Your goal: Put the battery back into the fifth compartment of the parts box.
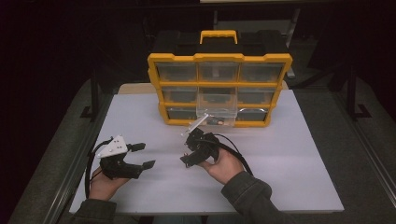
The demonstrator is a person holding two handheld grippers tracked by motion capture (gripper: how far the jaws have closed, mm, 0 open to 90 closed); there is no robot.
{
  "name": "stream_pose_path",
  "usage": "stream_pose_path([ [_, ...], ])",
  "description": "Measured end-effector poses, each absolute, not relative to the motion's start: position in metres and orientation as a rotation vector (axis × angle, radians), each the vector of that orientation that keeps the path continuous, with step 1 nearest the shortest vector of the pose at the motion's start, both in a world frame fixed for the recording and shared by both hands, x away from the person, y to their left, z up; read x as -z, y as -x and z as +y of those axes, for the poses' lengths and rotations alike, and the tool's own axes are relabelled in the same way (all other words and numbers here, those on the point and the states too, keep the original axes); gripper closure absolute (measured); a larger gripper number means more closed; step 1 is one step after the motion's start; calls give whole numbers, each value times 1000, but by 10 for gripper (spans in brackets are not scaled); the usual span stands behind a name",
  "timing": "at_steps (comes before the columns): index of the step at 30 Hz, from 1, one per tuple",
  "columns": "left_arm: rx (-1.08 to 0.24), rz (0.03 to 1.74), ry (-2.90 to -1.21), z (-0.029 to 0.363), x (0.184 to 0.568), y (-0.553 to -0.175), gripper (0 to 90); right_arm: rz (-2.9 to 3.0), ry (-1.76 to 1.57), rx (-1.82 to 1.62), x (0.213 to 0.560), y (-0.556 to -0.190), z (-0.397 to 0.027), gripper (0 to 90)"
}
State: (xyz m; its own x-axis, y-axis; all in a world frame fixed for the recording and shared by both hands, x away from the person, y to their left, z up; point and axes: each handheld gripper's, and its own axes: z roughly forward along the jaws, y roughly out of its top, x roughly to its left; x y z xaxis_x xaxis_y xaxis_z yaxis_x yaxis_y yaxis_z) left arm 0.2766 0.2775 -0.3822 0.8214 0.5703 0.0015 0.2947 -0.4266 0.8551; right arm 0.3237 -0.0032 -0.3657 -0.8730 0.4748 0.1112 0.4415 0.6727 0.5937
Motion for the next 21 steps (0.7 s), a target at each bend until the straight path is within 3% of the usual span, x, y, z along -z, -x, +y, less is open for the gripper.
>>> stream_pose_path([
  [21, -360, 638, -2045, 277, 383, -277, 265, 2844, -880, -891, 423, -334, 11, 478],
])
